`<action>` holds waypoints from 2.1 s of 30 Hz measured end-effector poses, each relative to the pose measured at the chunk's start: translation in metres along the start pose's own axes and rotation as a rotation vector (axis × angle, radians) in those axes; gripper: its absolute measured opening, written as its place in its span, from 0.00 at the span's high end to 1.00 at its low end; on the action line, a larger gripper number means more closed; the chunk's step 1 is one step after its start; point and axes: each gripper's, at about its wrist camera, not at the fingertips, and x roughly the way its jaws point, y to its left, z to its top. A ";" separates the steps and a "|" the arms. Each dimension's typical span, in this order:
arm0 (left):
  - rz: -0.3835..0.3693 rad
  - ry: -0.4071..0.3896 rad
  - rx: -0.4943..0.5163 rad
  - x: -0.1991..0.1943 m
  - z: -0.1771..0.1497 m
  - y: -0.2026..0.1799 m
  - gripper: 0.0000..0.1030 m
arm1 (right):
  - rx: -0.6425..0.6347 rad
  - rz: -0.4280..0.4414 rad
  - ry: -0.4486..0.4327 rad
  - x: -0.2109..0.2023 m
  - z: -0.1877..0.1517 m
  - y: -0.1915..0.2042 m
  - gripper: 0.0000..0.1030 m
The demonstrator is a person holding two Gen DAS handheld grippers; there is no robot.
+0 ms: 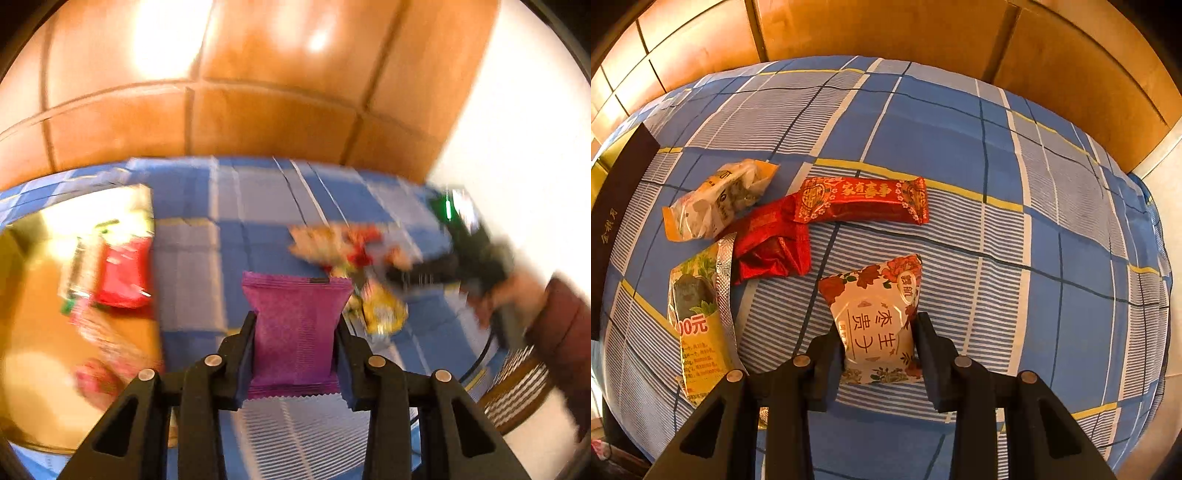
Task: Organize snacks
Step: 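Carry the pink packet into the gold tray and open the left tool, then hold the white-red printed packet in the right tool above the bed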
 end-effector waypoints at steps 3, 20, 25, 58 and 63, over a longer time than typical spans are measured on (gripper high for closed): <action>0.043 -0.034 -0.082 -0.025 0.016 0.034 0.63 | -0.008 -0.007 -0.007 0.000 -0.002 0.005 0.65; 0.387 0.089 -0.368 0.004 0.046 0.216 0.63 | -0.059 -0.046 -0.022 0.000 -0.005 0.030 0.65; 0.426 0.103 -0.349 0.032 0.061 0.231 0.62 | -0.062 -0.050 -0.023 0.000 -0.005 0.032 0.65; 0.484 -0.027 -0.243 -0.032 -0.012 0.113 0.50 | -0.122 -0.116 -0.045 -0.005 -0.011 0.044 0.65; 0.488 -0.022 -0.232 -0.035 -0.021 0.106 0.50 | -0.117 -0.117 -0.043 -0.007 -0.012 0.045 0.65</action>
